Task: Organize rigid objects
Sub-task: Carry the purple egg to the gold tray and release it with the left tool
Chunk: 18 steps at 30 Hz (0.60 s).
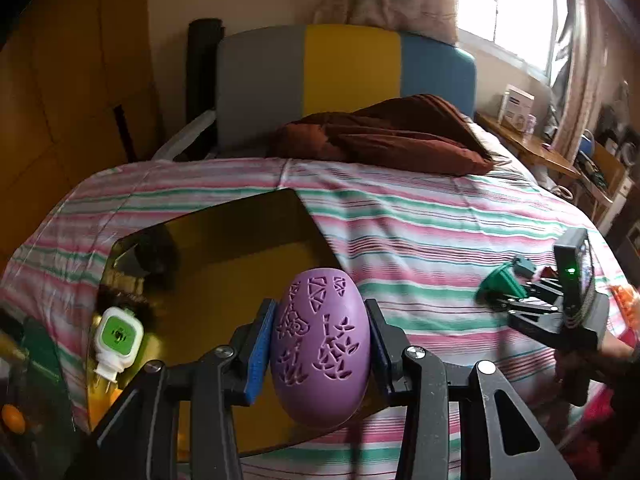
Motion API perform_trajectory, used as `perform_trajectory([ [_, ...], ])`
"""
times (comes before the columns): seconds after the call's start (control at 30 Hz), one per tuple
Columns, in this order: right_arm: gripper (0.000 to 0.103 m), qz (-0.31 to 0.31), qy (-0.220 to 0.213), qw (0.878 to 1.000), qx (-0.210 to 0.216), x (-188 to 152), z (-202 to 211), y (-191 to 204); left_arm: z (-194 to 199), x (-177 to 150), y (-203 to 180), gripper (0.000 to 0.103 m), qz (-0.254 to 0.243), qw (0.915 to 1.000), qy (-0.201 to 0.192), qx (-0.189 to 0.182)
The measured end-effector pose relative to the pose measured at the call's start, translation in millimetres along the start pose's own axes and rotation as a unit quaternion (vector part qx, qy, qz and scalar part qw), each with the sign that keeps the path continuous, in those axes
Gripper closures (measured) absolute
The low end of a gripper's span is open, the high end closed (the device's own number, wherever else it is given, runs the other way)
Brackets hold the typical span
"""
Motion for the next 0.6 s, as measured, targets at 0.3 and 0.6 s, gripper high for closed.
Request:
perform_trajectory([
  [0.3, 0.073, 0.002, 0.0, 1.0, -0.002, 0, 0, 0, -4, -15, 61, 0.06, 0.062, 0.9979, 0.021, 0.004],
  [0.6, 0.073, 0.008, 0.001, 1.0, -0.007, 1, -1, 1, -20, -13, 153, 0.06, 0.163, 0.9853, 0.049, 0.017],
])
Point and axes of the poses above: each gripper's, at about its wrist camera, not at the fingertips, and z roughly against the way its jaws point, y to its left, x to its top, the point moved 2 cm from there along -z, roughly the way its jaws point
